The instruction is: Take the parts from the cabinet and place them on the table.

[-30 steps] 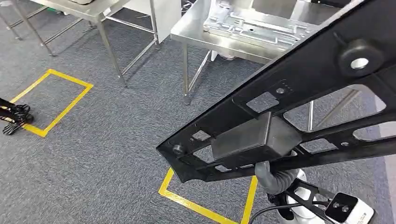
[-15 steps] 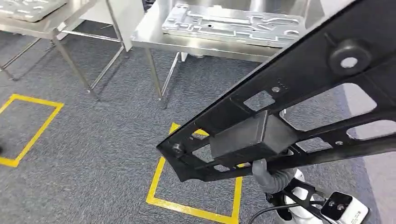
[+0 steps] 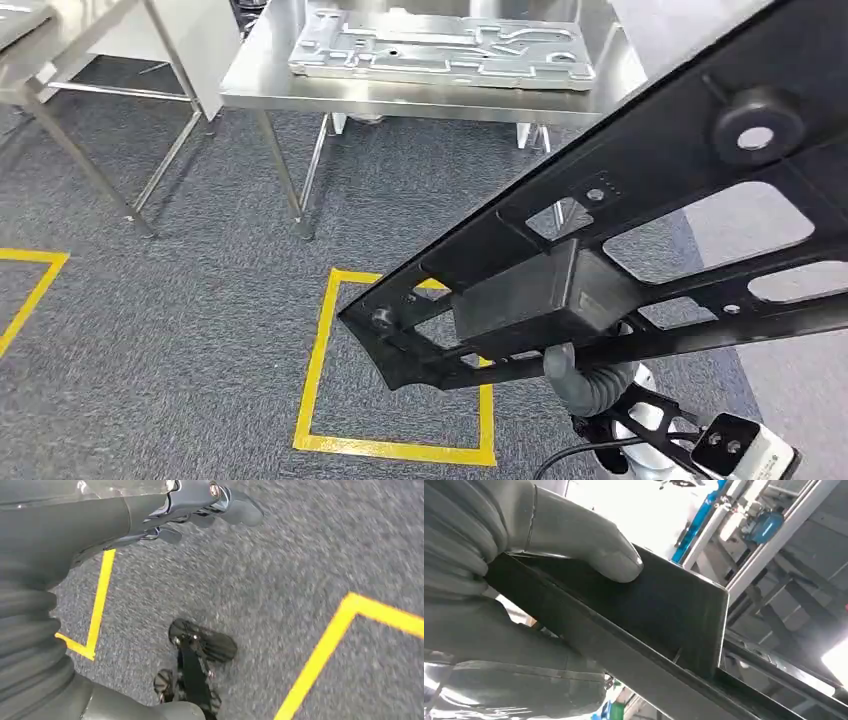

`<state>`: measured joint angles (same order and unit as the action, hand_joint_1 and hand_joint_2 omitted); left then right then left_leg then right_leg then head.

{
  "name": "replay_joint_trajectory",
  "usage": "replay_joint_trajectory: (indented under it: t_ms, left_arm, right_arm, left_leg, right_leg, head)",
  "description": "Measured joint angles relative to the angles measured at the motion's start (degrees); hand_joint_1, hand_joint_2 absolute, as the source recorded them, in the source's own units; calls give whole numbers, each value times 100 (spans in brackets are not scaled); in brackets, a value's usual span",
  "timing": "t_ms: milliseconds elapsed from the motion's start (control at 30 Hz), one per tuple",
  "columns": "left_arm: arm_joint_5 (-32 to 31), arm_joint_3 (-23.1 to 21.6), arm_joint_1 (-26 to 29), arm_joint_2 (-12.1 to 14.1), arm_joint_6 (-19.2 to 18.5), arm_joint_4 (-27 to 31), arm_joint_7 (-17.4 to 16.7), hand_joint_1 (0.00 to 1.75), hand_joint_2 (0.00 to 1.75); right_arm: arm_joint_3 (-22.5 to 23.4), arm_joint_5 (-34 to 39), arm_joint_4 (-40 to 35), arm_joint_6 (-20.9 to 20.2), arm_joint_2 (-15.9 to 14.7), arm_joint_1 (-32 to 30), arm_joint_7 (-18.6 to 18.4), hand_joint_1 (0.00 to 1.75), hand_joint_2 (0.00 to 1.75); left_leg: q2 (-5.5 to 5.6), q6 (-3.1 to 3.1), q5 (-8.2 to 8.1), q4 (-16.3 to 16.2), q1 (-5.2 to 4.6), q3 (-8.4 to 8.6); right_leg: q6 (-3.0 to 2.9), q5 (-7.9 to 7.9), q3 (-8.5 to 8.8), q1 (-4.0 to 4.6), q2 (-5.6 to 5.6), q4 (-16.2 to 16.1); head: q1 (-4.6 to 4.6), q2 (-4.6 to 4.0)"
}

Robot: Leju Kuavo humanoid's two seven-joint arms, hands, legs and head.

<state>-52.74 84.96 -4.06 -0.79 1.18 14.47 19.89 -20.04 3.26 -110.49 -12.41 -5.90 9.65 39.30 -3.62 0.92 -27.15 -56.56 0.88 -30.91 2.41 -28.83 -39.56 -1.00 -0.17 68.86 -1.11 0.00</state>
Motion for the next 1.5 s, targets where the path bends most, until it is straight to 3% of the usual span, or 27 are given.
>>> replay_joint_trajectory:
  t_ms: [67,200,233,267,300,333,400,433,500,567,633,733,800,900,933,967,1000,1067,1100,1133,1200,1267,1333,1367,1433,1467,1500]
  left_arm:
    - [0,-9,-7,-2,-17,0,0,0,175]
    - [18,-11,-42,-2,-77,0,20,0,175]
    - [17,-15,-46,-2,-94,0,22,0,175]
    - [18,-20,-39,-4,-109,0,24,0,175]
    - [15,-20,-33,-11,-120,-2,28,0,175]
    - [15,-20,-22,-11,-120,-2,28,0,175]
    - [15,-20,13,-7,-118,-2,31,0,175]
    - [-2,-22,37,-4,-118,-2,31,0,175]
    - [-20,-28,49,-7,-120,-2,33,0,175]
    - [-26,-37,45,9,-120,-2,42,0,175]
    - [-35,-39,24,15,-118,-2,54,0,175]
    - [-52,-50,39,17,-118,-2,63,0,175]
    - [-63,-63,32,18,-118,-2,70,0,175]
    - [-68,-70,28,17,-120,-2,72,0,175]
    - [-70,-72,38,17,-120,-2,72,0,175]
    - [-68,-72,47,17,-120,-2,72,0,175]
    - [-70,-72,51,17,-120,-2,74,0,175]
    - [-81,-77,48,17,-120,-2,77,0,175]
    - [-81,-77,52,17,-122,-2,77,0,175]
    - [-83,-76,37,17,-127,-2,83,0,175]
    - [-85,-79,44,20,-127,-2,85,0,175]
    - [-85,-79,32,22,-131,-2,87,0,175]
    - [-101,-81,-4,24,-146,-2,94,0,175]
    - [-105,-81,-6,24,-146,-2,96,0,175]
    - [-120,-81,36,39,-146,-2,94,0,175]
    - [-120,-81,60,39,-146,-2,94,0,175]
    - [-122,-81,70,39,-146,-2,94,0,175]
  right_arm:
    - [-2,-11,2,28,0,7,0,175,175]
    - [-13,-40,79,168,-2,16,0,175,175]
    - [-15,-57,90,190,-2,21,0,175,175]
    - [-22,-75,94,212,-2,22,0,175,175]
    - [-31,-81,103,230,-2,53,0,175,175]
    - [-41,-83,114,229,-2,70,0,175,175]
    - [-61,-94,153,240,-2,71,0,175,175]
    - [-85,-105,182,269,-2,72,0,175,175]
    - [-118,-129,205,336,-2,72,0,175,175]
    - [-170,-133,208,419,-2,80,0,175,175]
    - [-203,-133,223,446,-2,117,0,175,175]
    - [-223,-147,236,461,-4,118,0,175,175]
    - [-249,-168,234,498,-4,143,0,175,175]
    - [-278,-182,236,573,-4,142,0,175,175]
    - [-284,-182,236,586,-4,119,0,175,175]
    - [-291,-182,236,592,-4,102,0,175,175]
    - [-299,-182,236,614,-9,97,0,175,175]
    - [-302,-182,232,634,-17,99,0,175,175]
    - [-302,-182,232,636,-20,100,0,175,175]
    - [-306,-182,234,636,-22,98,0,175,175]
    - [-313,-179,227,638,-28,86,0,175,175]
    - [-313,-177,219,638,-28,89,0,175,175]
    - [-313,-168,216,638,-31,107,0,175,175]
    - [-315,-164,216,642,-31,107,0,175,175]
    - [-317,-162,216,647,-33,84,0,175,175]
    - [-315,-160,219,660,-33,80,0,175,175]
    - [-317,-144,219,682,-35,71,0,175,175]
  left_leg:
    - [-44,-56,-39,-30,-6,23]
    - [-133,-191,-64,-29,-36,41]
    - [-153,-229,-75,-27,-36,60]
    - [-23,-257,-149,-113,0,41]
    - [141,-270,-324,-362,2,-70]
    - [212,-280,-483,-645,14,-201]
    - [314,-315,-901,-1734,14,-743]
    - [314,-317,-891,-1934,15,-866]
    - [314,-286,-514,-1489,14,-711]
    - [329,-225,39,-449,12,-241]
    - [391,-152,-16,-85,-28,-107]
    - [383,-52,-49,-74,-40,-123]
    - [382,22,-61,-37,-14,9]
    - [366,57,-144,-40,-27,76]
    - [366,52,-191,-42,-28,117]
    - [366,46,-237,-42,-28,175]
    - [366,41,-296,-42,-28,253]
    - [364,12,-425,-39,-28,444]
    - [355,-10,-498,-18,-24,487]
    - [355,-49,-525,-7,-33,546]
    - [306,-127,-545,49,-40,668]
    - [299,-188,-462,-85,-58,688]
    - [321,-219,-341,-913,-27,220]
    - [324,-223,-446,-1329,-19,-86]
    - [325,-246,-932,-1834,-19,-602]
    - [325,-246,-1169,-1837,-19,-759]
    - [324,-253,-1249,-1676,-18,-852]
  right_leg:
    - [-47,369,572,9,-176,-1020]
    - [-198,303,594,89,-113,-1132]
    - [-242,330,608,56,-84,-1180]
    - [-273,350,649,32,-79,-1219]
    - [-307,348,654,27,-71,-1229]
    - [-320,349,650,27,-65,-1227]
    - [-362,317,652,50,-6,-1224]
    - [-363,309,660,58,29,-1219]
    - [-349,276,697,65,96,-1206]
    - [-324,220,768,70,125,-1187]
    - [-260,187,739,103,161,-1151]
    - [-168,235,757,89,171,-1123]
    - [-93,115,668,64,112,-876]
    - [-38,-327,-92,56,87,362]
    - [-27,-357,-297,55,84,618]
    - [-35,-275,-369,56,78,623]
    - [-62,-52,-321,57,73,383]
    - [-127,575,38,69,36,-565]
    - [-170,753,161,93,-18,-932]
    - [-188,512,143,157,-44,-955]
    - [-286,504,198,166,-33,-1057]
    - [-358,440,393,124,13,-1110]
    - [-423,318,609,117,3,-1203]
    - [-435,247,693,122,7,-1216]
    - [-446,79,900,123,39,-1226]
    - [-442,-17,1030,122,69,-1227]
    - [-433,-123,1171,120,88,-1227]
  head:
    - [0,0]
    - [9,0]
    - [2,0]
    - [11,0]
    - [30,0]
    - [33,0]
    - [37,0]
    - [44,-2]
    - [48,0]
    - [48,0]
    - [50,-2]
    - [48,0]
    - [33,0]
    - [15,0]
    - [17,0]
    - [17,-2]
    - [15,0]
    - [15,0]
    - [11,-2]
    - [53,0]
    - [20,0]
    - [35,-2]
    - [80,-2]
    - [103,2]
    - [107,2]
    - [103,-2]
    - [109,0]
